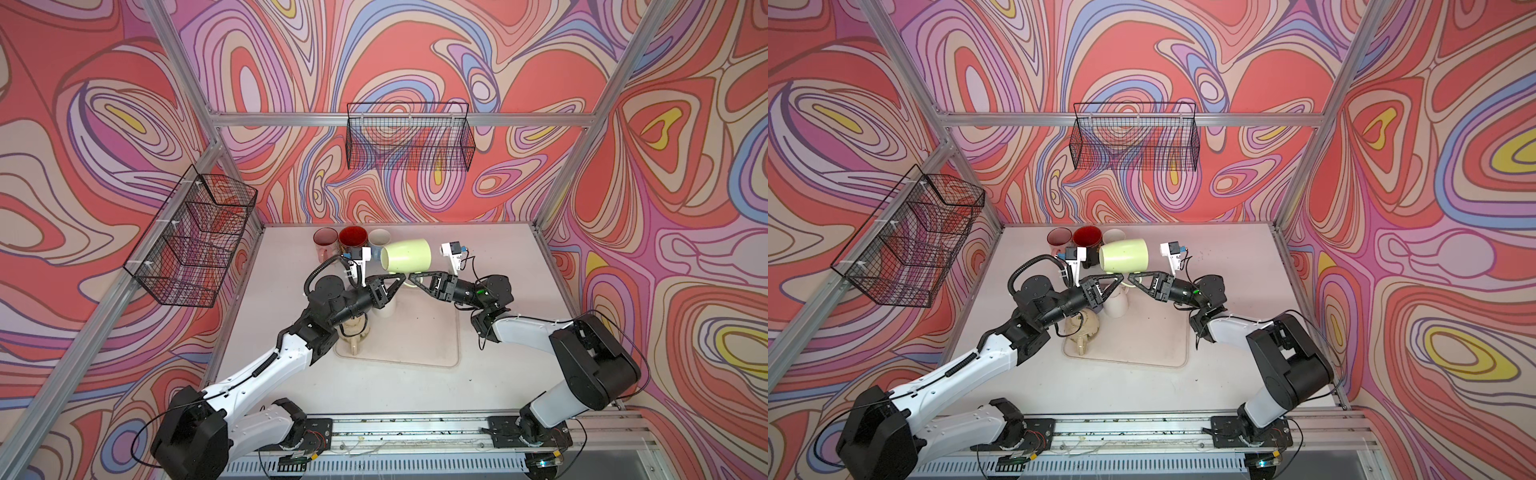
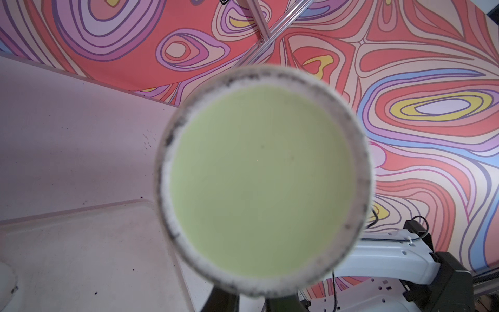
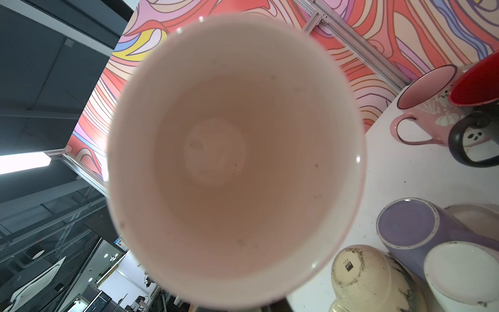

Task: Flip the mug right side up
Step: 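Close the right gripper on the light green mug's rim beside the left gripper, then open the left gripper and draw it back while the right holds the mug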

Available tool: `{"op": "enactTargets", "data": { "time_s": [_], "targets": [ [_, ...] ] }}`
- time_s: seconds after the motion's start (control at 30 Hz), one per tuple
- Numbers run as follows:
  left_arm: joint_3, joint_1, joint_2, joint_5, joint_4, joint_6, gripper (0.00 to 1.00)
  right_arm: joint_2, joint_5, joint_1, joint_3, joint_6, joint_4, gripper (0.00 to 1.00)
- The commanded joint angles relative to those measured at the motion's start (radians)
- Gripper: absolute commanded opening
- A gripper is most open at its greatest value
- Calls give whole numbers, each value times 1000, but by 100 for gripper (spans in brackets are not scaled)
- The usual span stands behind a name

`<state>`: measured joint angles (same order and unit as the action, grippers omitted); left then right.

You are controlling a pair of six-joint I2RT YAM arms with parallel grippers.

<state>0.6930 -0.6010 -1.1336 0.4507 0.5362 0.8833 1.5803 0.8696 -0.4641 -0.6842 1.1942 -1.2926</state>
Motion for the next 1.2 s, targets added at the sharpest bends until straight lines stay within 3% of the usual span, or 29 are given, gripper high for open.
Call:
{"op": "enactTargets", "data": {
  "time_s": [0.0, 0.27, 0.47, 0.6, 0.93, 1.17],
  "targets": [
    [-27, -10, 20, 45, -3, -33, 15, -28, -64, 7, 8, -36, -7, 0],
    [-23, -9, 61, 5, -122, -94, 57, -17, -64, 7, 29, -34, -21, 0],
    [-30, -3, 126, -39, -216, -135, 78, -28, -64, 6, 34, -45, 12, 0],
    [-22, 0, 181, -81, -315, -180, 100, -51, -70, 7, 46, -70, 67, 0],
    [-20, 0, 333, -301, -590, -283, 100, -196, -101, 8, 72, -217, 378, 0],
    [11, 0, 393, -546, -790, -273, 100, -365, -262, 8, 5, -438, 932, 0]
  ]
}}
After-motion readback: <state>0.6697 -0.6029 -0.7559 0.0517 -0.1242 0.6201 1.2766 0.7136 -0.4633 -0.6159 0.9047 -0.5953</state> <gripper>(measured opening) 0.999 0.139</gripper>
